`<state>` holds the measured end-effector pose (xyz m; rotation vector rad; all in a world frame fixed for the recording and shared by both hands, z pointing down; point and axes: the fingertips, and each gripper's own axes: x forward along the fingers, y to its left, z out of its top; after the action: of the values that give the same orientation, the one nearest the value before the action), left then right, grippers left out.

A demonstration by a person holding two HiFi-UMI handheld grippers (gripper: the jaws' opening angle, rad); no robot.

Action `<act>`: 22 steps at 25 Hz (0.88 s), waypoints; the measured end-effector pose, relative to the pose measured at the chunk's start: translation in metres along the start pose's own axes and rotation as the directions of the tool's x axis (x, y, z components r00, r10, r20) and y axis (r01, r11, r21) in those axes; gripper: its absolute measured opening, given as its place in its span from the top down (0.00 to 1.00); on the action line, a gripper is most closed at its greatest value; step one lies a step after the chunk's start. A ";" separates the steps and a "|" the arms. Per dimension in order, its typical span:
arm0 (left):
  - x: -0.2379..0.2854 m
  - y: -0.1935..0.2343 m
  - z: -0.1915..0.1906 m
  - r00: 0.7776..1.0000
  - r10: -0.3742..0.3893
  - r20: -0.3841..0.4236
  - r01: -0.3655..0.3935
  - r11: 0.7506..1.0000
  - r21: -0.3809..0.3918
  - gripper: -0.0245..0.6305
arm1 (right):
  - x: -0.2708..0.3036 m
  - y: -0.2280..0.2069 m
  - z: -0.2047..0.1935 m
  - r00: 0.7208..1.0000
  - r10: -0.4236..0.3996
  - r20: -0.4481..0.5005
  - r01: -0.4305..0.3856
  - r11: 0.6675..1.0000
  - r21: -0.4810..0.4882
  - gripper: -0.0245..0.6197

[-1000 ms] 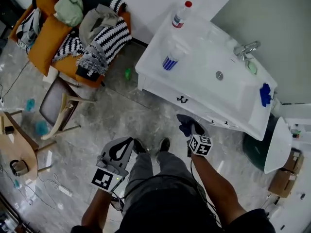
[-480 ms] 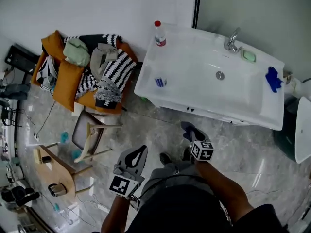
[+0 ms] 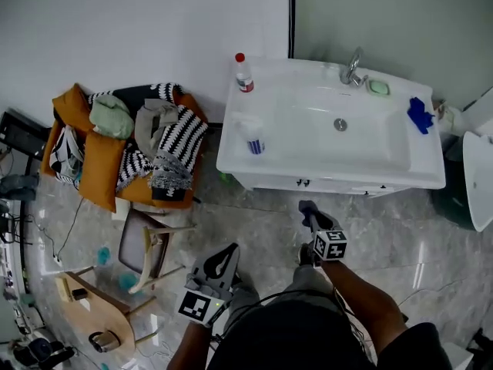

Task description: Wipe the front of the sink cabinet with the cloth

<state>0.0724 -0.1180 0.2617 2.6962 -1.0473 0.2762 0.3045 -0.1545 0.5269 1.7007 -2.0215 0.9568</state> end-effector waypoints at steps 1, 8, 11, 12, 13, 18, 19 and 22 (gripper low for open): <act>-0.010 0.007 -0.004 1.000 -0.020 0.005 0.020 1.000 -0.006 0.96 | -0.001 0.005 0.000 1.000 -0.021 0.006 0.021 1.000 -0.017 0.90; -0.106 0.093 -0.049 0.997 -0.077 0.000 0.076 0.995 -0.067 0.96 | 0.009 0.071 0.002 0.965 -0.248 0.086 0.256 0.962 -0.097 0.90; -0.122 0.136 -0.077 0.998 -0.043 -0.041 0.038 0.993 -0.115 0.96 | 0.043 0.101 0.019 0.951 -0.270 0.152 0.300 0.925 -0.235 0.91; -0.121 0.149 -0.089 0.998 -0.031 -0.049 0.025 0.992 -0.123 0.96 | 0.063 0.105 0.025 0.949 -0.262 0.173 0.301 0.918 -0.260 0.91; -0.120 0.159 -0.103 0.998 -0.019 -0.056 0.011 0.991 -0.132 0.96 | 0.084 0.106 0.027 0.950 -0.254 0.184 0.297 0.918 -0.264 0.91; -0.131 0.174 -0.200 0.986 0.054 -0.155 -0.094 0.960 -0.265 0.96 | 0.183 0.100 -0.005 0.958 -0.235 0.163 0.263 0.948 -0.177 0.91; -0.131 0.176 -0.218 0.984 0.062 -0.169 -0.108 0.953 -0.283 0.96 | 0.204 0.101 -0.005 0.957 -0.231 0.173 0.260 0.951 -0.169 0.91; -0.125 0.176 -0.261 0.977 0.066 -0.203 -0.129 0.939 -0.319 0.96 | 0.257 0.108 -0.003 0.956 -0.219 0.197 0.250 0.957 -0.148 0.91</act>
<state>-0.1616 -0.0896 0.5042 2.2746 -1.0657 0.3341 0.1406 -0.3352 0.6626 1.9348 -1.8872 0.5524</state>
